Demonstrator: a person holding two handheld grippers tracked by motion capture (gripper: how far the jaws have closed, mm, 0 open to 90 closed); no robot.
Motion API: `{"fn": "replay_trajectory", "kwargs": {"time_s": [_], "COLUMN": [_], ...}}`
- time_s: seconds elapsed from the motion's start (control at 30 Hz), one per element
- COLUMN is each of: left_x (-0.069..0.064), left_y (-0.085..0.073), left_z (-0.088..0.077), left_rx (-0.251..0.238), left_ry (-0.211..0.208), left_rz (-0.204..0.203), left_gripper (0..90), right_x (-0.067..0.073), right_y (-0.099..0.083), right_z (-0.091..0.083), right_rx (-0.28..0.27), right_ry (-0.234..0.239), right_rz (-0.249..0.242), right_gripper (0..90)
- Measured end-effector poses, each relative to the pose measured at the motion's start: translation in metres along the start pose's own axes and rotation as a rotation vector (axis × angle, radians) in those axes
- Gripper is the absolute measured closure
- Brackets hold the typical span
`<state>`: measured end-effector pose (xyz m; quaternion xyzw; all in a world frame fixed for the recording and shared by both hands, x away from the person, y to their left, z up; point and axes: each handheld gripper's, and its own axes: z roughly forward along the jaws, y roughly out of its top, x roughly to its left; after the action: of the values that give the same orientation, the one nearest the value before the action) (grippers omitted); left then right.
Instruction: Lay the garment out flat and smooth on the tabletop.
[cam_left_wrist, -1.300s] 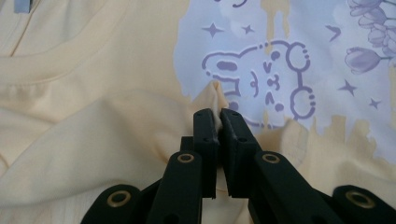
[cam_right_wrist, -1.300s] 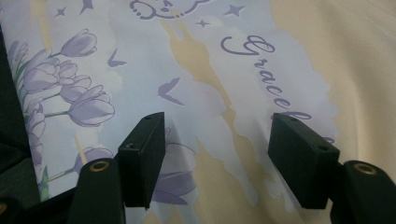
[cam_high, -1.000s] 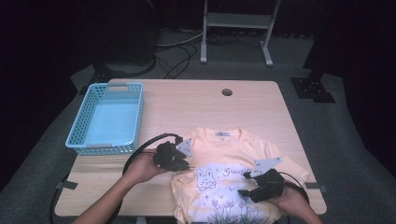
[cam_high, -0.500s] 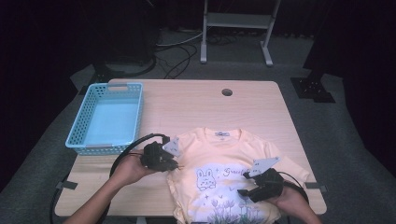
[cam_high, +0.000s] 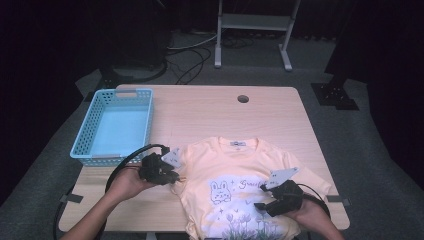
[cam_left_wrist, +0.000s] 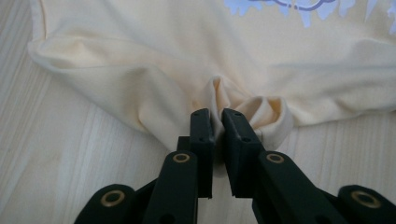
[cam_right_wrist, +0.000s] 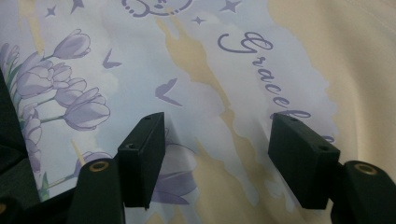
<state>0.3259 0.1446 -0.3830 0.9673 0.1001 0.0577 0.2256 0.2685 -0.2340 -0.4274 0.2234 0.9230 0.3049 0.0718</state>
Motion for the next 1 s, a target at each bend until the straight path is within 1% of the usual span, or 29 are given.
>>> {"fn": "replay_trajectory", "kwargs": {"time_s": [0.03,0.07,0.1,0.17,0.23,0.3,0.4,0.5,0.53,0.57,0.7,0.8,0.87,0.9,0.93,1.0], "left_x": [0.000,0.001,0.001,0.001,0.000,-0.002,-0.005,-0.008,-0.008,-0.010,-0.013,-0.017,-0.020,-0.020,-0.023,-0.027], "left_y": [-0.001,-0.003,-0.003,-0.002,0.001,0.006,0.014,0.022,0.022,0.028,0.038,0.045,0.049,0.049,0.053,0.057], "left_z": [-0.001,-0.002,-0.004,-0.009,-0.012,-0.012,-0.009,-0.004,-0.004,0.000,0.011,0.021,0.026,0.026,0.032,0.037], "left_rx": [-0.003,-0.014,-0.027,-0.056,-0.072,-0.082,-0.082,-0.093,-0.093,-0.100,-0.092,-0.097,-0.101,-0.101,-0.097,-0.096], "left_ry": [0.005,0.002,0.002,0.001,0.004,-0.002,-0.010,-0.019,-0.019,-0.033,-0.058,-0.079,-0.100,-0.100,-0.113,-0.127], "left_rz": [-0.010,-0.022,-0.025,-0.036,-0.031,-0.021,-0.003,0.005,0.005,0.008,0.025,0.024,0.025,0.025,0.032,0.036], "left_gripper": [78.7,75.4,75.2,72.1,70.7,69.4,66.9,64.8,64.7,64.3,62.4,60.6,59.2,58.5,57.4,56.9], "right_x": [0.000,0.000,0.000,0.000,0.000,0.000,0.000,0.000,0.000,0.000,-0.001,-0.001,-0.001,-0.001,-0.001,-0.001], "right_y": [0.000,0.000,0.000,0.001,0.001,0.001,0.000,0.000,-0.001,-0.001,-0.001,-0.001,-0.001,-0.001,-0.001,-0.002], "right_z": [0.000,0.000,0.000,0.000,0.000,0.000,0.000,0.000,0.000,0.000,0.000,0.000,0.000,0.000,0.000,0.000], "right_rx": [0.000,0.001,0.002,0.005,0.004,0.005,0.000,-0.005,-0.006,-0.007,-0.011,-0.012,-0.014,-0.014,-0.015,-0.016], "right_ry": [0.000,0.000,0.000,0.000,0.001,0.001,0.001,0.001,0.001,0.002,0.005,0.006,0.008,0.008,0.008,0.008], "right_rz": [-0.001,-0.001,-0.001,0.000,-0.003,-0.004,-0.004,-0.002,-0.003,-0.003,-0.008,-0.011,-0.013,-0.014,-0.014,-0.016], "right_gripper": [35.6,35.6,35.6,35.5,35.5,35.5,35.5,35.5,35.6,35.5,35.5,35.5,35.5,35.5,35.5,35.4]}}
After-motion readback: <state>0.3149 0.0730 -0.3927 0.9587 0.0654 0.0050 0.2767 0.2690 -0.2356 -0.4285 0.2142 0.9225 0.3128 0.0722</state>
